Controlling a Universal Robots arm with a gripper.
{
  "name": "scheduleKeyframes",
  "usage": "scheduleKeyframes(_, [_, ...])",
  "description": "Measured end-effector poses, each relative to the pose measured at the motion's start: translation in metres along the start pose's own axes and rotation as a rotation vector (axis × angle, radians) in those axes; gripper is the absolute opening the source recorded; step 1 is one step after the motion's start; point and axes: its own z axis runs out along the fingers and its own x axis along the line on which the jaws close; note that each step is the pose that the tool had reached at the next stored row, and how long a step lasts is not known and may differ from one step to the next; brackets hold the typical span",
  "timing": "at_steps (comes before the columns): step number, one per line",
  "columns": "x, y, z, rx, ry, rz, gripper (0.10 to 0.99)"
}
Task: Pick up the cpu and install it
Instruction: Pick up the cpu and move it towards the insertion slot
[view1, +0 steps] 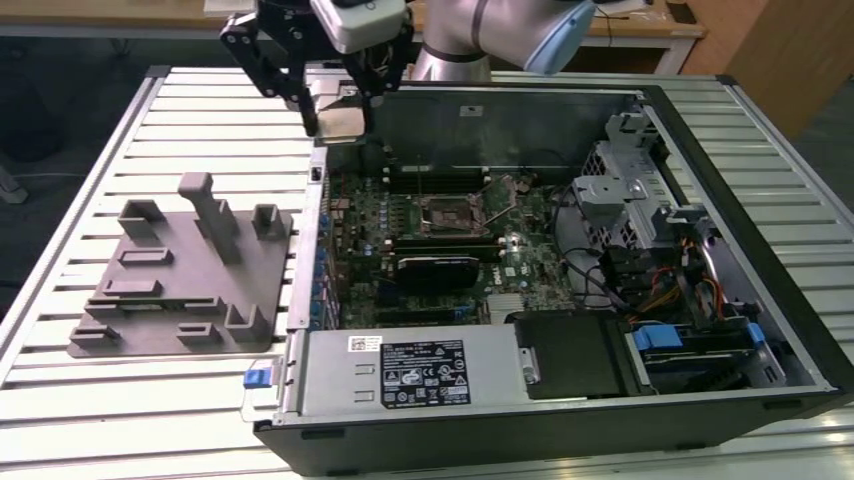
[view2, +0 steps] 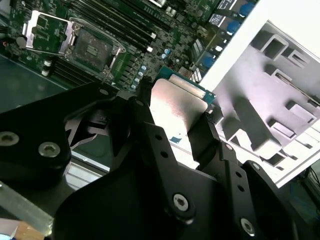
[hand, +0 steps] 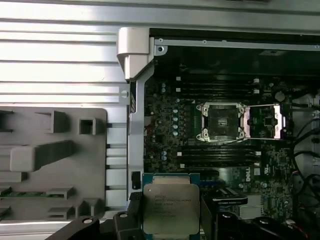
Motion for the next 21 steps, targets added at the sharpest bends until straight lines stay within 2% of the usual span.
scheduleKeyframes(11, [-0.0294, 0.0005, 0.0022, 0.000, -0.0001, 0.000, 0.541])
scheduleKeyframes(21, [-0.0625, 0.0011, 0.0047, 0.000, 0.0000, 0.000, 0.541])
